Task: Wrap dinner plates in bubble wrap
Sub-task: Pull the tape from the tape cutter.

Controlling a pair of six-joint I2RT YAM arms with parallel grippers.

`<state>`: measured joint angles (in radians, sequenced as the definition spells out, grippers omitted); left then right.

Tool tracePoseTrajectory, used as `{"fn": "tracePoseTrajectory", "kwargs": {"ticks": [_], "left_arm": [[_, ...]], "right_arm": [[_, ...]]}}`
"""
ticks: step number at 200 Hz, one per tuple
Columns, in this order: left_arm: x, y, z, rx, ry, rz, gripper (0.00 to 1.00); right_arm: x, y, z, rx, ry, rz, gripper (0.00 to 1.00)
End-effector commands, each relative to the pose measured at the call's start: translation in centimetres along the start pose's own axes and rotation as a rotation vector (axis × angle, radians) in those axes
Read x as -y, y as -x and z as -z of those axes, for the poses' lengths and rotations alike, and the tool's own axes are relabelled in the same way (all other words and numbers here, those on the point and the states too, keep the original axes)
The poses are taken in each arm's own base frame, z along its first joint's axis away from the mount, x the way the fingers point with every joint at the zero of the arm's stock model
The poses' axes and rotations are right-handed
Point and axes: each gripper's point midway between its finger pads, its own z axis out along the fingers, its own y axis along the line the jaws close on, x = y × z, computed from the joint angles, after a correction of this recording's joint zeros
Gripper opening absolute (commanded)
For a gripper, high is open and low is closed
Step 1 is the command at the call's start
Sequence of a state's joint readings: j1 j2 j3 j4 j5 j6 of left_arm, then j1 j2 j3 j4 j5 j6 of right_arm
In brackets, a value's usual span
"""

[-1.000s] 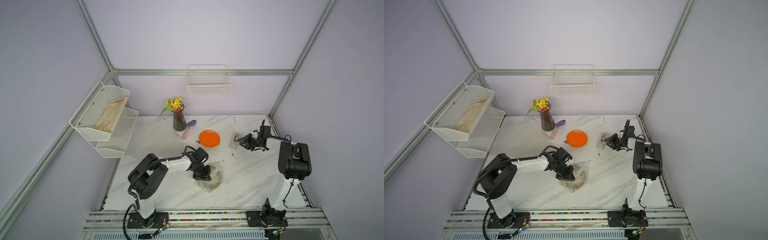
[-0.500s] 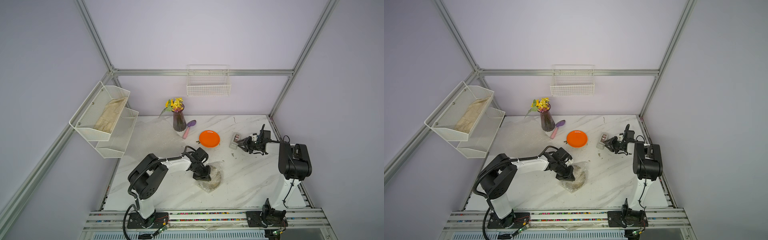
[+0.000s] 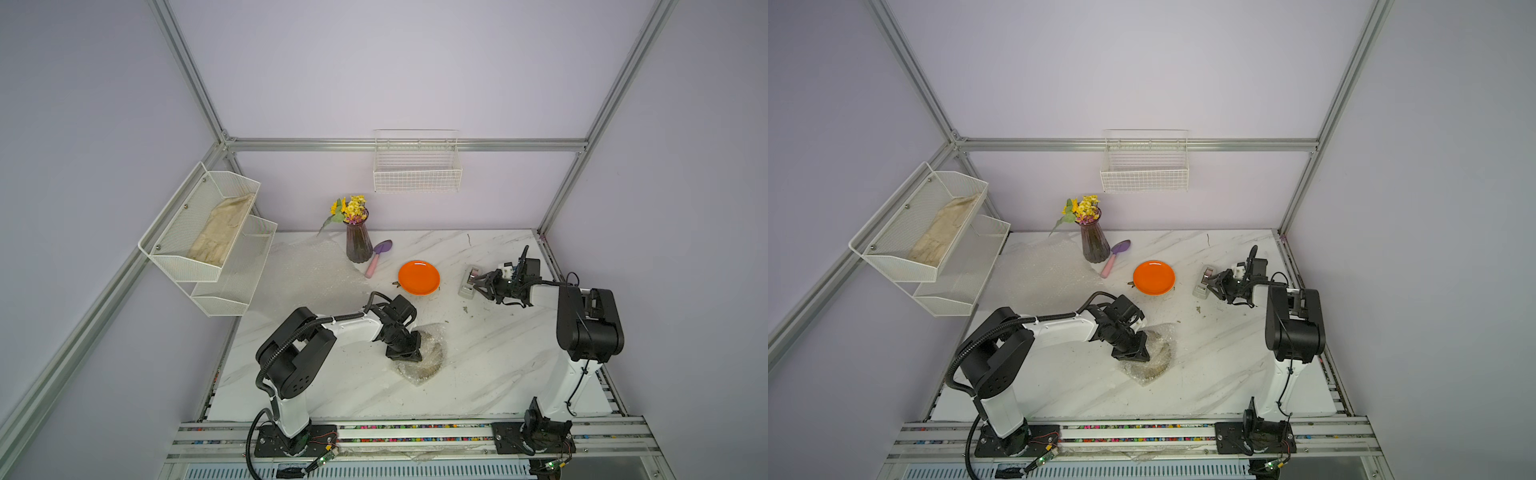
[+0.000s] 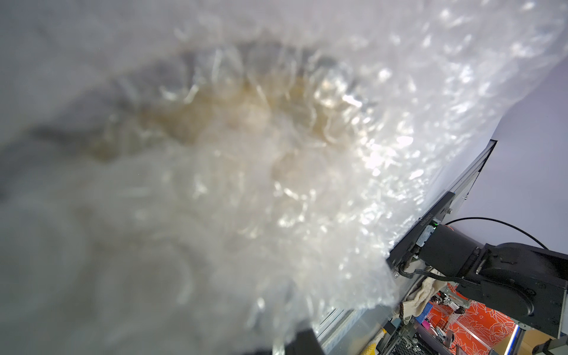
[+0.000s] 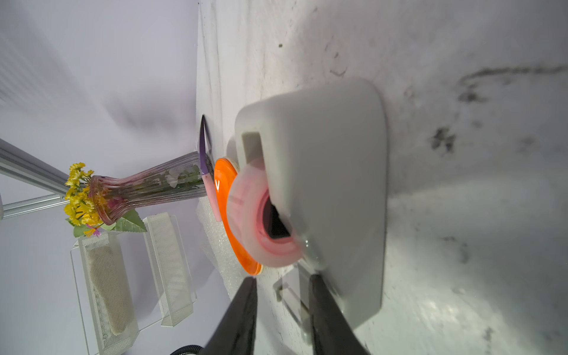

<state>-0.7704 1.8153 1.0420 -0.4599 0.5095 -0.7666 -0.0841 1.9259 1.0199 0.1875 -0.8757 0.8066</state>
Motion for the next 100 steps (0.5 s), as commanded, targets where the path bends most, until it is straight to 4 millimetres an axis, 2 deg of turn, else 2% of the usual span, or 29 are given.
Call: {"fn": "tracePoseTrajectory", "kwargs": {"ticks": [1,51,100], "left_arm": [[-6.7,-3.2,-2.0,-0.093,0.224,0.097,0.1],[-6.8,-3.3,-2.1,-0.098,0.226,0.099,0.1],[-6.9,-3.3,-2.2,-0.102,0.227,0.101,0.1]], "right_arm": [[1.4,-0.8,-0.8,-0.019,-0.002,-0.034,0.33],[3.0,-1.2,-1.4,-0.019,-0.004,-0.077,0.31],[3.3,-1.2,-2.0,-0.017,0.035,-0.103,0.23]]}}
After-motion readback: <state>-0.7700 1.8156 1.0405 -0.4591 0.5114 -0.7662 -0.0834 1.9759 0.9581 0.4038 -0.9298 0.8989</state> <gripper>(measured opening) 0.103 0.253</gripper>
